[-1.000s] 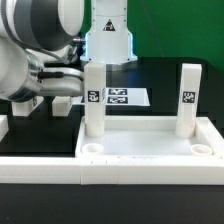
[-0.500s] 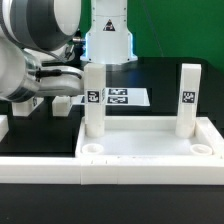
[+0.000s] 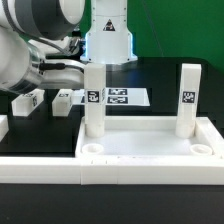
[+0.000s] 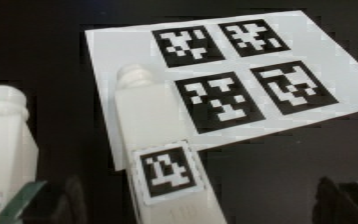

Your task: Assemble desk

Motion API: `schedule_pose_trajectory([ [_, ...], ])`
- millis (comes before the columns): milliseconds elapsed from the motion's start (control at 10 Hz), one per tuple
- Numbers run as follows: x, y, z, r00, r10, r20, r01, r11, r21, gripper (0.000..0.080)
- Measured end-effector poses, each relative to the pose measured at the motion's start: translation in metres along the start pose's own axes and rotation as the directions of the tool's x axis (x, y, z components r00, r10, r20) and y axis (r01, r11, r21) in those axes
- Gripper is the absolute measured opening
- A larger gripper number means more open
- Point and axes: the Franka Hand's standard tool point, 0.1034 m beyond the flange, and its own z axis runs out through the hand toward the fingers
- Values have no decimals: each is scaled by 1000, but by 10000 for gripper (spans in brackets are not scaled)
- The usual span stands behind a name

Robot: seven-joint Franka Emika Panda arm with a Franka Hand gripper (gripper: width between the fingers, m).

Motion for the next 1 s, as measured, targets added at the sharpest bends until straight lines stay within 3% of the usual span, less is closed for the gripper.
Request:
schedule_pose_trajectory([
  [500, 18, 6, 16, 1000, 21, -12, -21, 1000, -18, 648],
  [1000, 26, 8, 19, 999, 40, -8, -40, 999, -28, 648],
])
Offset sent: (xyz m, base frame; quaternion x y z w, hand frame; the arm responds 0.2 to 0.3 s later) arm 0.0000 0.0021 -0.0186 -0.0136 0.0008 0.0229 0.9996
